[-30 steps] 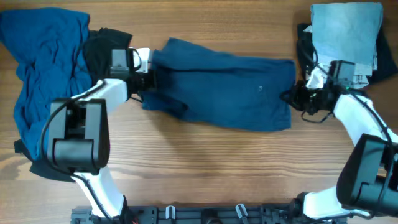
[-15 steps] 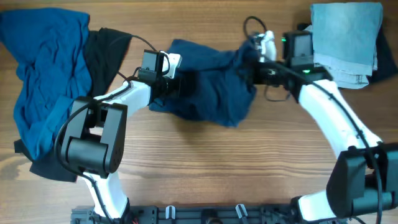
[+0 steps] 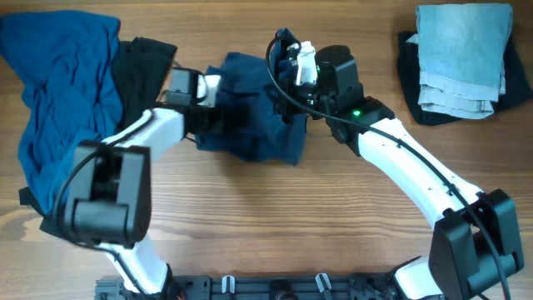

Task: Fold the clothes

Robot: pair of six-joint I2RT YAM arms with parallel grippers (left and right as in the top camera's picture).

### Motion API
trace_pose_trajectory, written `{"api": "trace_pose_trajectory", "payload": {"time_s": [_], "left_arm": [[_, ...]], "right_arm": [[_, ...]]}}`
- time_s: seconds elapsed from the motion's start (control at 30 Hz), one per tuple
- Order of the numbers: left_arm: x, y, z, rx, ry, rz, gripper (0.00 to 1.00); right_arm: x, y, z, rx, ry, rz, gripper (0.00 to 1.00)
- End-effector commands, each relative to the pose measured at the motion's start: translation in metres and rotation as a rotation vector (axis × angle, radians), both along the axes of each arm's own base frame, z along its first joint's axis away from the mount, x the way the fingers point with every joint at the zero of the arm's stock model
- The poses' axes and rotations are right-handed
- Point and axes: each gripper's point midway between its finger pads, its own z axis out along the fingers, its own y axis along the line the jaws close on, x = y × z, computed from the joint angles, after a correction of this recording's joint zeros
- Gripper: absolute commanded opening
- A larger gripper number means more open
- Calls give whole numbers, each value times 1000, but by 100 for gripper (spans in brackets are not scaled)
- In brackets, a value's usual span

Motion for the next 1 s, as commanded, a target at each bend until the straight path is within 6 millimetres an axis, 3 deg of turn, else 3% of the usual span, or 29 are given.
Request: {"api": "trace_pose_trajectory", "payload": {"time_s": [0.0,0.03,0.13,0.27,0.4,0.53,0.7,0.8,0.9,0.97], "left_arm": [[6,32,52,-3,-93,81,52],[7,43,70,-15,-117,125,55],[5,47,97,-23,-169,142,55],[3,48,105,-23,-181,142,56],[3,48,105,-28,-178,150,56],[4,47,106,-35,-178,159,57],[5,31,109,-41,-200,119,65],[9,20,114,-48,-232,94,64],[8,12,113,-50,-233,75,60],[7,9,105,-34,-220,67,53]], "right_arm": [[12,-2,24,23,-64,-53,4],[15,-1,25,29,-79,-56,4],[19,0,19,30,-71,-63,4],[22,-20,28,40,-59,-99,4],[24,-78,31,-13,-8,-202,4],[17,-153,40,-51,29,-311,4],[7,-209,31,-41,96,-345,4],[2,-201,27,-66,97,-305,4],[9,-167,30,-81,52,-264,4],[17,-131,29,-82,16,-238,4]]}}
